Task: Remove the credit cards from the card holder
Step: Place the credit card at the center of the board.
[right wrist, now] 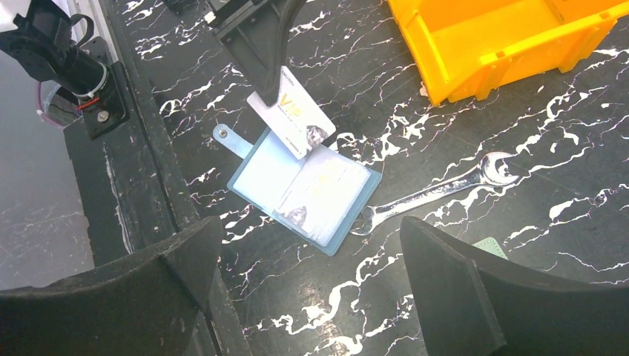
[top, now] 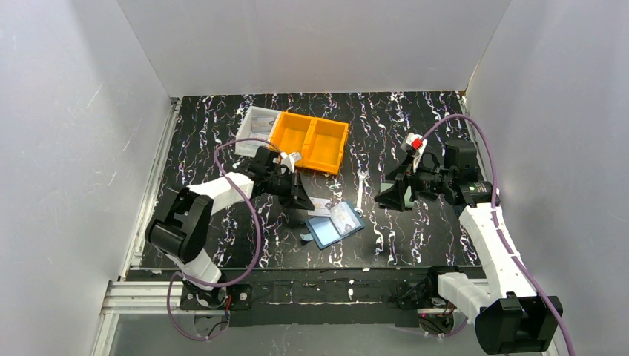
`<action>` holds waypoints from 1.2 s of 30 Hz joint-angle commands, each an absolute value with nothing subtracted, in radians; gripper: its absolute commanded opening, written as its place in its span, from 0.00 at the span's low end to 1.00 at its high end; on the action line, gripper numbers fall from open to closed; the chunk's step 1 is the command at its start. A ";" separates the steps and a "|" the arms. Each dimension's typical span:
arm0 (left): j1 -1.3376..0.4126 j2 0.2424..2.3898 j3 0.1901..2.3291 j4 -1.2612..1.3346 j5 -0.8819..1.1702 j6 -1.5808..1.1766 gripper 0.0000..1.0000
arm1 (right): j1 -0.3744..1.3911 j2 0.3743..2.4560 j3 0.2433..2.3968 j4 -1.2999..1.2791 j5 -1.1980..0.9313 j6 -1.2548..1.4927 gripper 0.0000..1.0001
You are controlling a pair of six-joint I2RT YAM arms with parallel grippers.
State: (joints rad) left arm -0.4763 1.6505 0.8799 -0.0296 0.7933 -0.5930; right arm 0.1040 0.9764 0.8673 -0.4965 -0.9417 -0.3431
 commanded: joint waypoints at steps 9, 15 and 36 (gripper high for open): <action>-0.392 1.579 0.900 -0.205 0.739 -0.493 0.20 | 0.095 0.983 0.853 -0.466 -0.957 -0.342 0.98; -0.390 1.271 0.884 -0.358 0.346 -0.415 0.52 | 0.097 0.978 0.860 -0.486 -0.944 -0.358 0.98; -0.364 0.642 0.848 -0.483 0.358 -0.523 0.98 | 0.090 0.977 1.124 -0.844 -0.757 -0.565 0.98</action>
State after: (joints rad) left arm -0.3695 0.7109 0.7929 -0.4278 0.3759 -0.4995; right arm 0.0975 0.9874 1.0389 -0.7406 -0.8215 -0.5106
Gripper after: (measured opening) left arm 0.982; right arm 0.983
